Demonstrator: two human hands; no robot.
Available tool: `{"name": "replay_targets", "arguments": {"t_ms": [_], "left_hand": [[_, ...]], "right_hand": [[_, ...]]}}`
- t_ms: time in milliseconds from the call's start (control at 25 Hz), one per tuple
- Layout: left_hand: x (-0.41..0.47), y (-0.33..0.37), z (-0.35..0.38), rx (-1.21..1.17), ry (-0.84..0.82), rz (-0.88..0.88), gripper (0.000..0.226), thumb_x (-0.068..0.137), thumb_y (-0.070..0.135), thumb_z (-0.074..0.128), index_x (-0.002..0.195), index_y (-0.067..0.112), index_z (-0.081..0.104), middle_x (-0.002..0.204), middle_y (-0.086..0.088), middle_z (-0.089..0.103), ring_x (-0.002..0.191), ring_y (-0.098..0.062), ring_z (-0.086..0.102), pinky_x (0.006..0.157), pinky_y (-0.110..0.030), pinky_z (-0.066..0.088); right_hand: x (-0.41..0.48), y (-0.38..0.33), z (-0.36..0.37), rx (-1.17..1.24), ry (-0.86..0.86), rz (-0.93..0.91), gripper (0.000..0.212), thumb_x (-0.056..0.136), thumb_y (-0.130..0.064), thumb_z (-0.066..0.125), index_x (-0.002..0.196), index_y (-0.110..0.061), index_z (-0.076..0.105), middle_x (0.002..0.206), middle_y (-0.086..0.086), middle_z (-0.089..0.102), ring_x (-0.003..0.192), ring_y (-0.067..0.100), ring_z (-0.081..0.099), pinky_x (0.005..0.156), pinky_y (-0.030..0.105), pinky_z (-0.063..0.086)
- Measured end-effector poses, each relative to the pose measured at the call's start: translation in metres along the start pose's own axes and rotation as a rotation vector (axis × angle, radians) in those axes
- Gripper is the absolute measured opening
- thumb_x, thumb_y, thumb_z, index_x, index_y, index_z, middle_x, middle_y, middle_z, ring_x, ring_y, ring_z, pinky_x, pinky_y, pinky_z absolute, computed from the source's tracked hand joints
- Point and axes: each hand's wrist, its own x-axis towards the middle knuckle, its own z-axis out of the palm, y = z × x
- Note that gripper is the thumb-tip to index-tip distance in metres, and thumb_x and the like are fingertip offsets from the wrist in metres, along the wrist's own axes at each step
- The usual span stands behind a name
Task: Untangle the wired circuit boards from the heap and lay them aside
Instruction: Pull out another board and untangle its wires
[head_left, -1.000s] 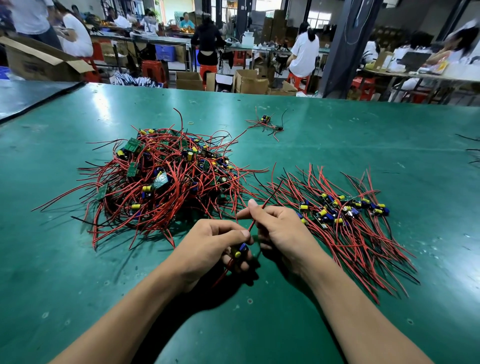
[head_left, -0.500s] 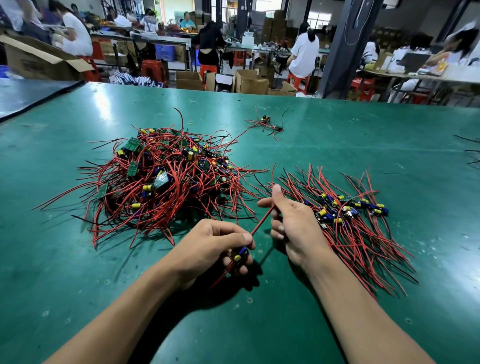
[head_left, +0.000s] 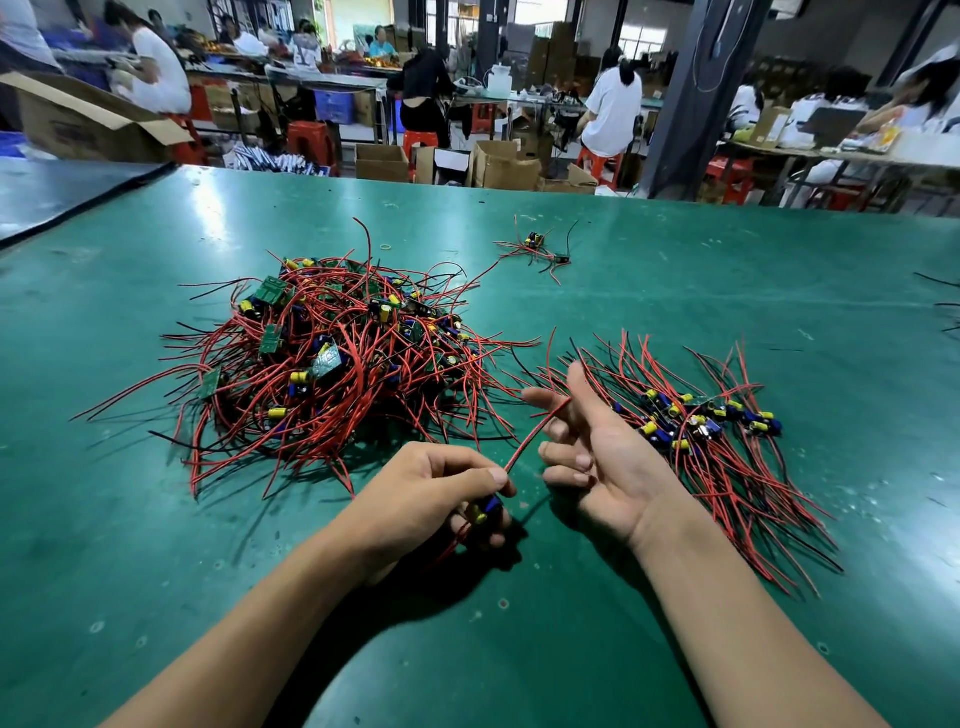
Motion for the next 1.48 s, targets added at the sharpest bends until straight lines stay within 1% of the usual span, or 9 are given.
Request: {"name": "replay_targets", "arguments": {"t_ms": [160, 320, 640, 760, 920, 1040, 1160, 1280, 1480], "left_hand": [[0.004, 0.004, 0.004, -0.193, 0.087, -0.031, 0.050, 0.087, 0.043, 0.057, 0.105, -0.003, 0.066, 0.085, -0.022, 0.072, 0.067, -0.029, 0.070, 0.057, -0.030, 0.057], [0.008, 0.005, 0.000, -0.299, 0.050, -0.079, 0.072, 0.084, 0.067, 0.038, 0.120, 0.008, 0.061, 0.108, -0.017, 0.073, 0.088, -0.031, 0.071, 0.069, -0.036, 0.059], [0.013, -0.001, -0.005, -0.316, 0.003, -0.076, 0.083, 0.078, 0.075, 0.030, 0.134, 0.018, 0.052, 0.120, -0.005, 0.070, 0.104, -0.022, 0.070, 0.086, -0.039, 0.053], [0.011, -0.001, 0.001, -0.253, 0.070, -0.039, 0.071, 0.077, 0.068, 0.041, 0.125, 0.019, 0.059, 0.120, -0.002, 0.070, 0.102, -0.021, 0.070, 0.084, -0.040, 0.058], [0.006, -0.004, 0.002, 0.098, 0.350, 0.211, 0.016, 0.096, 0.020, 0.060, 0.110, 0.015, 0.065, 0.099, -0.007, 0.074, 0.073, -0.016, 0.068, 0.064, -0.034, 0.056], [0.006, -0.005, -0.003, 0.231, 0.580, 0.311, 0.020, 0.095, 0.011, 0.059, 0.112, 0.020, 0.055, 0.089, 0.001, 0.074, 0.068, -0.020, 0.066, 0.063, -0.035, 0.054], [0.006, -0.003, -0.005, 0.257, 0.670, 0.316, 0.032, 0.093, 0.014, 0.062, 0.120, 0.025, 0.049, 0.088, 0.003, 0.073, 0.073, -0.023, 0.069, 0.069, -0.045, 0.057], [0.008, -0.005, -0.010, 0.359, 0.691, 0.313, 0.055, 0.092, 0.020, 0.064, 0.141, 0.034, 0.042, 0.087, 0.007, 0.073, 0.066, -0.023, 0.067, 0.075, -0.042, 0.055], [0.012, -0.003, -0.018, 0.487, 0.608, 0.243, 0.058, 0.093, 0.026, 0.062, 0.146, 0.034, 0.040, 0.089, 0.003, 0.073, 0.060, -0.021, 0.064, 0.068, -0.030, 0.053]], "right_hand": [[0.001, 0.003, -0.001, -0.139, 0.061, -0.055, 0.084, 0.070, -0.081, 0.060, 0.112, -0.010, 0.072, 0.064, -0.006, 0.046, 0.043, 0.005, 0.028, 0.033, 0.017, 0.023], [-0.001, 0.009, 0.005, -0.308, 0.097, -0.154, 0.086, 0.061, -0.083, 0.066, 0.111, -0.013, 0.069, 0.064, -0.008, 0.050, 0.044, 0.006, 0.035, 0.037, 0.019, 0.028], [-0.007, 0.032, 0.016, -1.098, 0.155, -0.549, 0.055, 0.077, -0.033, 0.085, 0.127, -0.030, 0.060, 0.090, -0.007, 0.054, 0.064, 0.006, 0.051, 0.064, 0.020, 0.047], [-0.005, 0.028, 0.014, -1.061, 0.259, -0.611, 0.046, 0.084, -0.018, 0.077, 0.127, -0.023, 0.062, 0.092, -0.005, 0.061, 0.066, 0.012, 0.059, 0.071, 0.029, 0.056], [-0.002, 0.005, -0.007, -1.201, 0.601, -0.674, 0.040, 0.089, -0.026, 0.072, 0.128, -0.020, 0.062, 0.108, 0.002, 0.066, 0.092, 0.025, 0.064, 0.090, 0.039, 0.052], [-0.006, -0.003, -0.015, -1.356, 0.773, -0.706, 0.042, 0.090, -0.033, 0.069, 0.130, -0.021, 0.060, 0.119, 0.003, 0.057, 0.109, 0.026, 0.057, 0.091, 0.035, 0.044], [-0.006, 0.004, -0.006, -1.353, 0.596, -0.932, 0.028, 0.092, -0.028, 0.070, 0.117, -0.017, 0.068, 0.110, 0.001, 0.061, 0.102, 0.019, 0.059, 0.091, 0.027, 0.042], [-0.004, 0.019, 0.002, -1.434, 0.255, -0.802, 0.016, 0.092, -0.032, 0.068, 0.102, -0.022, 0.075, 0.098, -0.005, 0.070, 0.091, 0.013, 0.064, 0.087, 0.031, 0.052], [-0.001, 0.017, -0.006, -1.589, 0.376, -0.614, 0.026, 0.095, -0.043, 0.061, 0.101, -0.022, 0.075, 0.101, -0.002, 0.074, 0.094, 0.021, 0.066, 0.087, 0.038, 0.053]]}}
